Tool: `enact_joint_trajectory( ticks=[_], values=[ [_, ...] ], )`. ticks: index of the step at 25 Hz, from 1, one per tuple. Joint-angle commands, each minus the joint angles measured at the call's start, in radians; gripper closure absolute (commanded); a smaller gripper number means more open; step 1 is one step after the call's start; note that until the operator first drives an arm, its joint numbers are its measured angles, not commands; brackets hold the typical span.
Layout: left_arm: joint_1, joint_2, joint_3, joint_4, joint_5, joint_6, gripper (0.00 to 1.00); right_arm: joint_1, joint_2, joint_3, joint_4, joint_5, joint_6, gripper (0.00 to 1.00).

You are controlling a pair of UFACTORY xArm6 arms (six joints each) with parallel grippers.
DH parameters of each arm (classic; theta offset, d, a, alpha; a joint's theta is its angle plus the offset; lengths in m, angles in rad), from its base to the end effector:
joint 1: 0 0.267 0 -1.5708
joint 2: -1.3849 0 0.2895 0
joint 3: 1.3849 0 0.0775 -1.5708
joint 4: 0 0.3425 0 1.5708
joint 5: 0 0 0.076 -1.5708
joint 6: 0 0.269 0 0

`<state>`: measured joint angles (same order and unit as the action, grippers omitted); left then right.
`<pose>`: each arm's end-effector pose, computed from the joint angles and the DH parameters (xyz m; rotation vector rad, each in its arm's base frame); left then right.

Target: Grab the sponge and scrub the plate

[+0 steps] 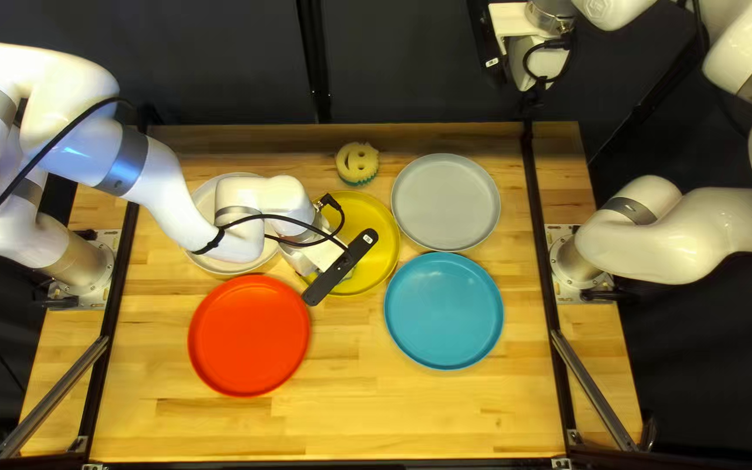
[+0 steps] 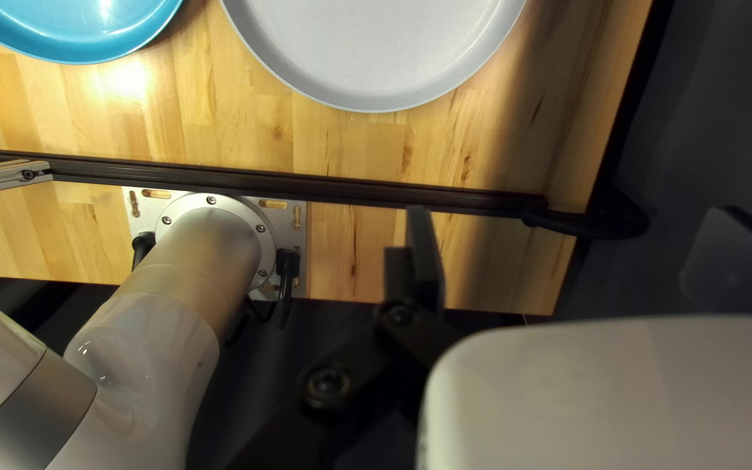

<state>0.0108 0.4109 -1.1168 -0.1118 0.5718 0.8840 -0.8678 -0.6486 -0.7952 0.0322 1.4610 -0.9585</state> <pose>0.5556 -0.0031 0.0400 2.8936 -1.1949 0.2346 0.1950 -0.2172 0.2894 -3.1054 -0.1350 -0.0230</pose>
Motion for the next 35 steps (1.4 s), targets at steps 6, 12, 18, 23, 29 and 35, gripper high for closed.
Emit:
enact_joint_trajectory(
  ticks=[6, 12, 18, 23, 29, 35],
  values=[
    [0.015, 0.070, -0.115, 0.002, 0.037, 0.036, 1.00, 0.000, 0.000, 0.000, 0.000, 0.000, 0.000, 0.00],
    [0.015, -0.002, -0.005, -0.002, 0.007, 0.034, 1.00, 0.000, 0.000, 0.000, 0.000, 0.000, 0.000, 0.00],
    [0.013, -0.106, 0.152, -0.010, -0.031, 0.014, 1.00, 0.000, 0.000, 0.000, 0.000, 0.000, 0.000, 0.00],
    [0.009, -0.124, 0.205, -0.025, -0.051, 0.010, 1.00, 0.000, 0.000, 0.000, 0.000, 0.000, 0.000, 0.00],
    [0.018, -0.069, 0.109, -0.026, -0.016, 0.016, 1.00, 0.000, 0.000, 0.000, 0.000, 0.000, 0.000, 0.00],
    [0.035, 0.019, -0.035, -0.013, 0.022, 0.034, 1.00, 0.000, 0.000, 0.000, 0.000, 0.000, 0.000, 0.00]
  ],
)
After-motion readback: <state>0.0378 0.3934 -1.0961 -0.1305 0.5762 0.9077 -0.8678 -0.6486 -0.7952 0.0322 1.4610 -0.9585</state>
